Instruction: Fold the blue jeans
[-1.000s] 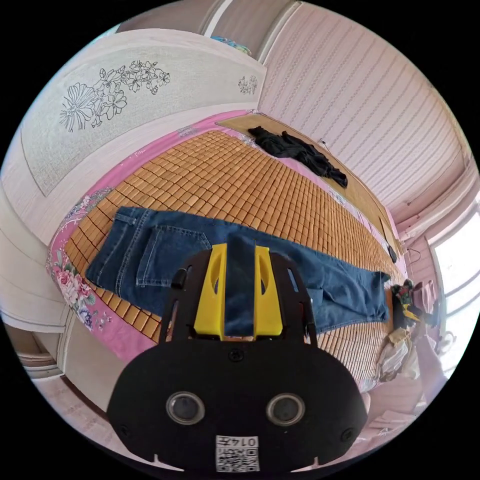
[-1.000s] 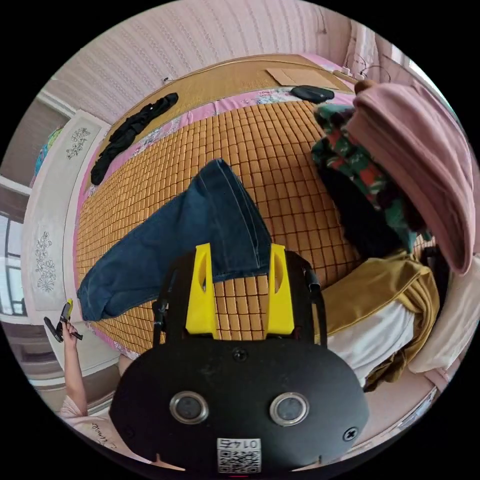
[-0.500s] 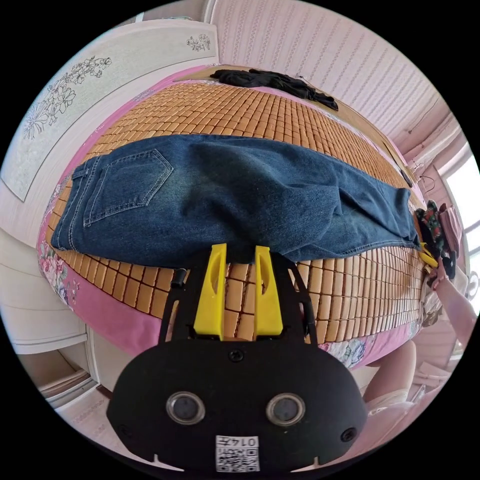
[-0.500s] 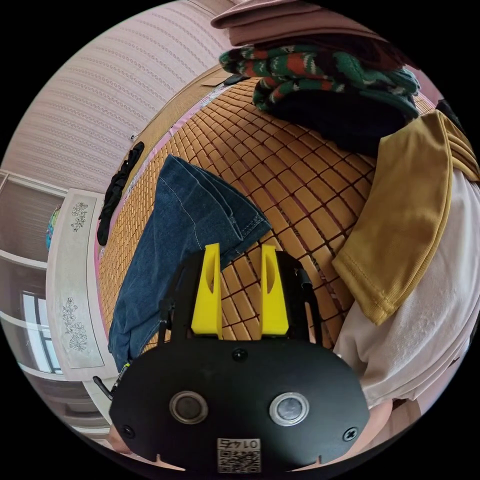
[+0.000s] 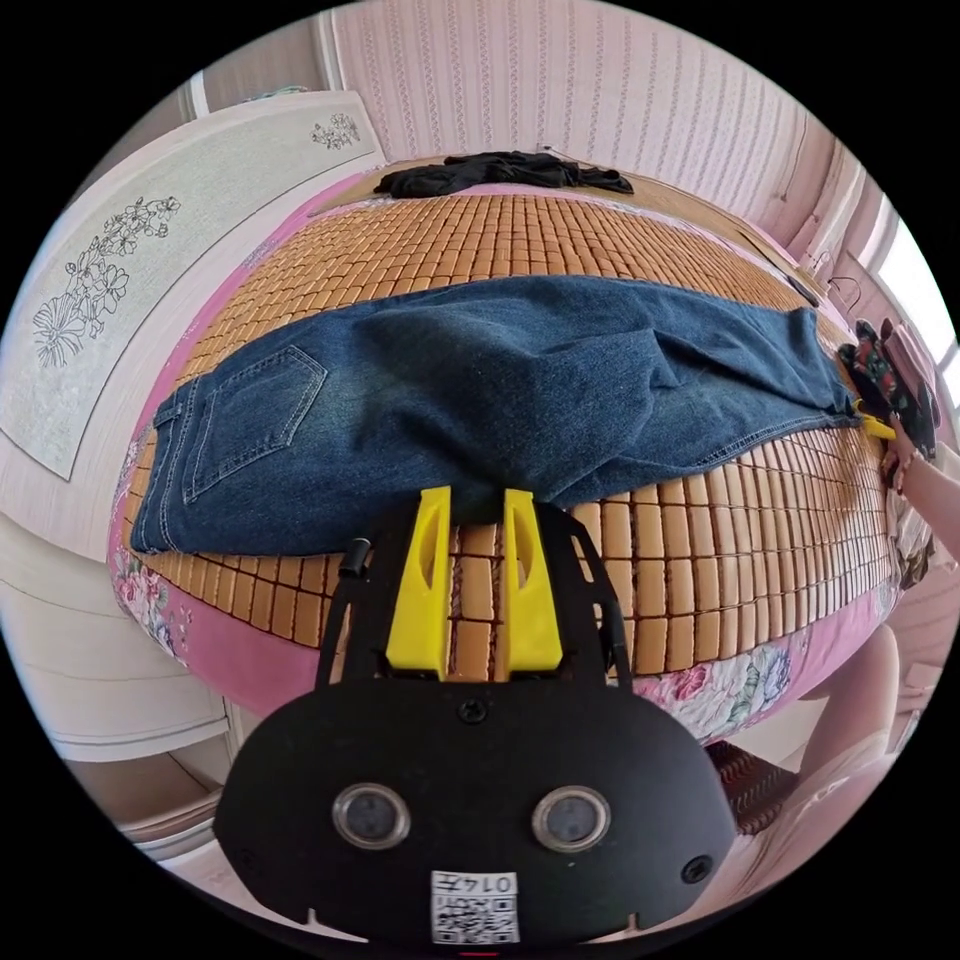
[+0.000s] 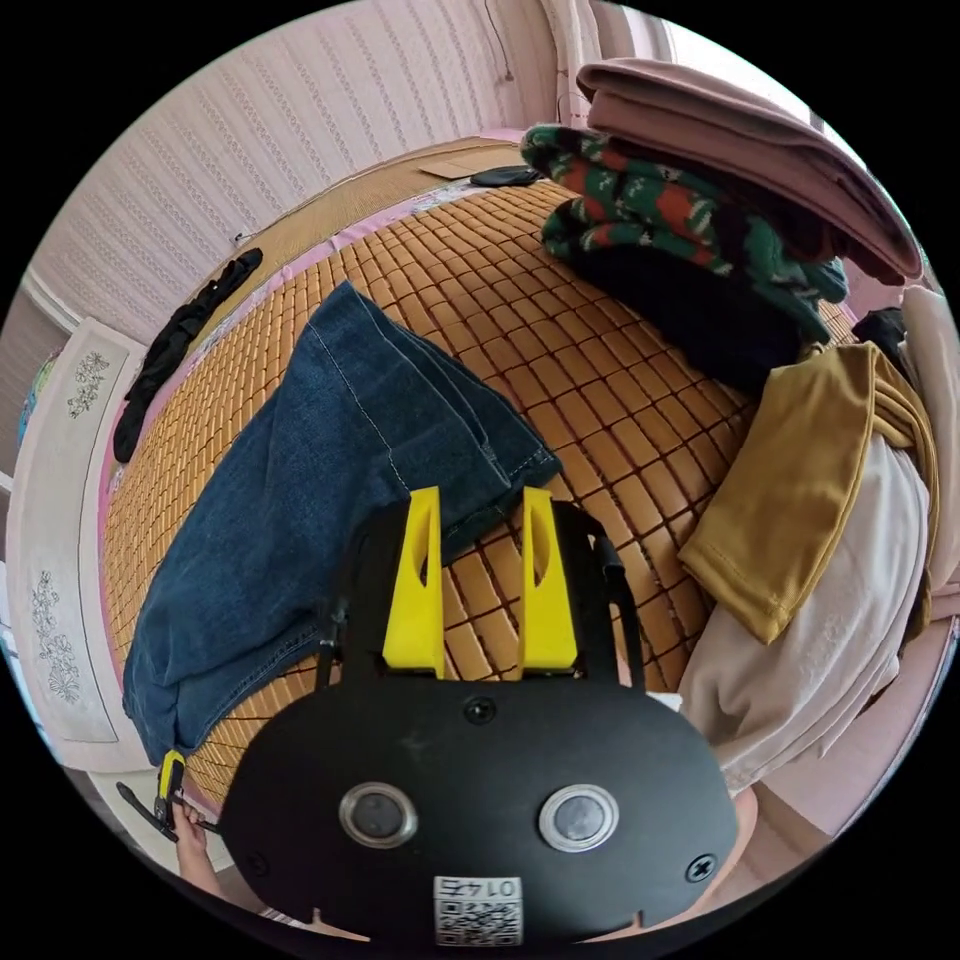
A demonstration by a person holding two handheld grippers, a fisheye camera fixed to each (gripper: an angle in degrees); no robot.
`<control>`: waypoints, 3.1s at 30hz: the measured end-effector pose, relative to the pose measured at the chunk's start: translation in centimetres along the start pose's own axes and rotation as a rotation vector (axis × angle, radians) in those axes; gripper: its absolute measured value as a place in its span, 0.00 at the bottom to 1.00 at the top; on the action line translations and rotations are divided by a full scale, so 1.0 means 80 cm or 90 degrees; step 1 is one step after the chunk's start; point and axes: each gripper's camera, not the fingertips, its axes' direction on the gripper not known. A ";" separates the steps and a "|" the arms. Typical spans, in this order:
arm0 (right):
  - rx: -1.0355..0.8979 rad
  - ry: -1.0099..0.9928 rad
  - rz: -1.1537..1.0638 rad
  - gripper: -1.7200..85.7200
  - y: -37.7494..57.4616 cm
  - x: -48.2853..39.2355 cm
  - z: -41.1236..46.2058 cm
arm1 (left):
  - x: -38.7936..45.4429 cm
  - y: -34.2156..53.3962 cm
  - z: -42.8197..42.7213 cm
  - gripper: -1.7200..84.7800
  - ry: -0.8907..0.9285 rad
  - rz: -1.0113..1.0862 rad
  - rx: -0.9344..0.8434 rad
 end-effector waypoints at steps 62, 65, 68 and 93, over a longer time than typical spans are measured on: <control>-0.034 -0.077 -0.139 0.02 0.287 0.262 -0.219 | 0.124 0.093 -0.032 0.01 0.176 0.462 -0.082; -0.067 -0.095 -0.102 0.02 0.300 0.283 -0.200 | 0.124 0.100 -0.006 0.01 0.157 0.470 -0.121; -0.104 -0.144 -0.043 0.02 0.316 0.309 -0.178 | 0.130 0.107 0.027 0.01 0.143 0.443 -0.157; 0.046 -0.171 -0.082 0.02 0.304 0.323 -0.275 | 0.125 0.140 0.021 0.02 0.209 0.372 -0.091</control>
